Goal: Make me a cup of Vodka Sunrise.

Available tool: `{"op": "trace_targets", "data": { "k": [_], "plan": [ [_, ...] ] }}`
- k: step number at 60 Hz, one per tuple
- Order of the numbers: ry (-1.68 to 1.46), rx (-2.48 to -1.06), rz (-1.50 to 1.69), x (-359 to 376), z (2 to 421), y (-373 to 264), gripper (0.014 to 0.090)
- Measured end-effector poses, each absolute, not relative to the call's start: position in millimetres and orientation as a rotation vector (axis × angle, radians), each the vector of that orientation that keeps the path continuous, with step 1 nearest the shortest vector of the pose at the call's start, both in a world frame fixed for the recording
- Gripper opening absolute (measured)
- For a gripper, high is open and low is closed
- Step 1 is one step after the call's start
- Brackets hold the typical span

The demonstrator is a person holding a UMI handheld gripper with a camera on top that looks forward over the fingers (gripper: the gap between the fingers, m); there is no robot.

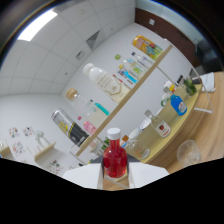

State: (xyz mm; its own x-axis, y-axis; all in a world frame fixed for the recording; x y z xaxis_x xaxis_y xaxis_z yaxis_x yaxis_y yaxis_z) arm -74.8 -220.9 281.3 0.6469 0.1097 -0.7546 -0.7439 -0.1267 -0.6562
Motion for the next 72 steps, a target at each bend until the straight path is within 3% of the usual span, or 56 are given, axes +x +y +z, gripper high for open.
{"op": "trace_targets", "data": {
  "k": [5, 15, 25, 34, 50, 68, 72],
  "plan": [
    [0.385, -1.607, 0.542, -95.3, 264.2, -221.7, 0.0342],
    [0.148, -1.757, 0.221, -147.2, 184.6, -216.2, 0.0342],
    [0.065, -1.931, 0.098, -179.9, 100.5, -211.4, 0.0340],
    [0.034, -2.050, 0.064, -191.6, 53.8, -211.2, 0.0340],
    [0.021, -2.184, 0.080, -199.4, 14.9, -218.6, 0.0345],
    [0.010, -2.170, 0.093, -198.4, 14.9, -230.4, 0.0363],
    [-0.006, -2.165, 0.097, -199.3, 16.0, -231.9, 0.0404]
  ]
}}
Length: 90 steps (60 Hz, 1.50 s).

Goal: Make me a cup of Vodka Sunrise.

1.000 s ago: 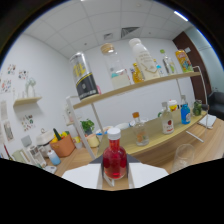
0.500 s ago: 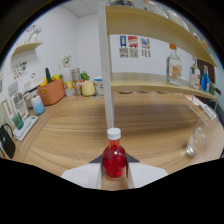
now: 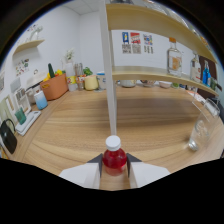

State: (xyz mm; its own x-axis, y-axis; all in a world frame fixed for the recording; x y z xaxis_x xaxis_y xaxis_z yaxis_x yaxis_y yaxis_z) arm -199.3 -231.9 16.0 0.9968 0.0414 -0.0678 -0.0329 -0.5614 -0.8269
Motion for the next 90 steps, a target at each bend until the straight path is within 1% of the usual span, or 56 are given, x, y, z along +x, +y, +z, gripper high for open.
{"op": "trace_targets", "data": {
  "k": [4, 8, 9, 10, 11, 13, 15, 20, 27, 31, 35, 39, 43, 49, 53, 57, 62, 67, 71, 75, 79, 83, 88, 90],
  "plan": [
    [-0.026, -2.159, 0.105, -200.2, 20.3, -232.8, 0.0486],
    [-0.060, -2.163, 0.115, -201.6, 26.4, -236.6, 0.0586],
    [-0.073, -2.164, 0.122, -202.9, 29.2, -238.2, 0.0623],
    [-0.090, -2.167, 0.128, -204.0, 31.3, -240.4, 0.0704],
    [-0.107, -2.170, 0.129, -203.9, 33.9, -243.1, 0.0809],
    [-0.134, -2.168, 0.135, -203.2, 41.5, -248.4, 0.0869],
    [-0.146, -2.159, 0.145, -200.6, 51.9, -253.7, 0.0857],
    [-0.156, -2.095, 0.174, -187.9, 88.7, -269.9, 0.0866],
    [-0.135, -2.007, 0.208, -149.6, 134.6, -290.5, 0.0860],
    [-0.109, -1.983, 0.197, -114.6, 147.3, -300.1, 0.0860],
    [-0.076, -1.975, 0.152, -74.1, 150.4, -306.3, 0.0862],
    [-0.040, -1.995, 0.107, -31.5, 146.3, -312.9, 0.0862],
    [-0.003, -2.014, 0.068, 7.8, 152.1, -317.8, 0.0855],
    [0.038, -1.991, 0.030, 62.6, 189.1, -316.3, 0.0858],
    [0.054, -1.962, 0.022, 93.6, 226.9, -307.2, 0.0861],
    [0.066, -1.903, -0.002, 125.1, 272.1, -290.8, 0.0860],
    [0.061, -1.825, -0.032, 158.3, 324.8, -261.8, 0.0858],
    [0.066, -1.760, -0.025, 180.8, 364.6, -227.1, 0.0856],
    [0.066, -1.722, -0.019, 196.2, 385.3, -197.6, 0.0858],
    [0.045, -1.697, -0.022, 203.8, 397.5, -168.8, 0.0855],
    [0.026, -1.689, -0.027, 208.5, 397.8, -142.8, 0.0853],
    [0.012, -1.717, -0.010, 209.9, 384.9, -123.1, 0.0798],
    [0.007, -1.729, 0.011, 211.4, 381.4, -108.8, 0.0680],
    [0.005, -1.725, 0.011, 212.1, 380.5, -105.2, 0.0618]
  ]
}}
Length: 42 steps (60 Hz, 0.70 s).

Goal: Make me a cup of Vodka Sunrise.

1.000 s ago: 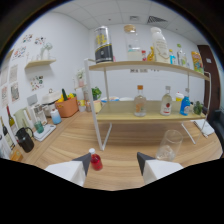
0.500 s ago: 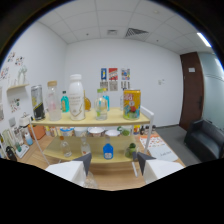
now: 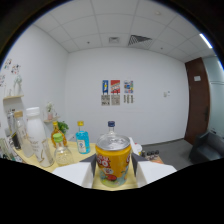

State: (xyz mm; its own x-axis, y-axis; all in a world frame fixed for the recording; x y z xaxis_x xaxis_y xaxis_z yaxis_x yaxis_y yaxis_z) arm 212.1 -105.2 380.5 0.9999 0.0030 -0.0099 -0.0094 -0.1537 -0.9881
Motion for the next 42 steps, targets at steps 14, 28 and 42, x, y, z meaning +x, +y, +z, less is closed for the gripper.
{"op": "trace_targets", "data": {
  "k": [14, 28, 42],
  "plan": [
    [0.009, -1.741, 0.019, 211.5, 377.7, -105.7, 0.0514],
    [0.045, -1.671, 0.009, 209.4, 419.8, -142.7, 0.0511],
    [0.099, -1.732, 0.042, 185.9, 360.1, -213.1, 0.0507]
  ]
}}
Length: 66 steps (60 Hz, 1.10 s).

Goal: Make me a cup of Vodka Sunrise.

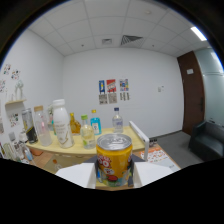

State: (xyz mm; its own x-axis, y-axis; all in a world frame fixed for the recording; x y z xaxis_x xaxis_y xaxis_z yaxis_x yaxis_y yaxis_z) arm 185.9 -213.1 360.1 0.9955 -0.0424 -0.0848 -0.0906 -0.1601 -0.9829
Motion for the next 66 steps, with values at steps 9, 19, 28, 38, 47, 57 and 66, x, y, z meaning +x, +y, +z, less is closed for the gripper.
{"op": "trace_targets", "data": {
  "k": [9, 19, 28, 38, 47, 57, 66],
  "plan": [
    [0.163, -1.843, 0.066, 161.7, 257.0, -232.0, 0.0505],
    [0.123, -1.932, -0.020, 145.6, 170.0, -228.9, 0.0508],
    [-0.154, -1.932, -0.293, 143.9, 149.5, -216.3, 0.0506],
    [-0.532, -1.830, -0.612, 141.5, 167.6, -205.9, 0.0507],
    [-0.874, -1.677, -0.875, 133.0, 186.5, -199.2, 0.0506],
    [-1.202, -1.448, -1.135, 117.8, 201.1, -191.0, 0.0506],
    [-1.457, -1.194, -1.306, 96.9, 205.2, -188.6, 0.0507]
  ]
}}
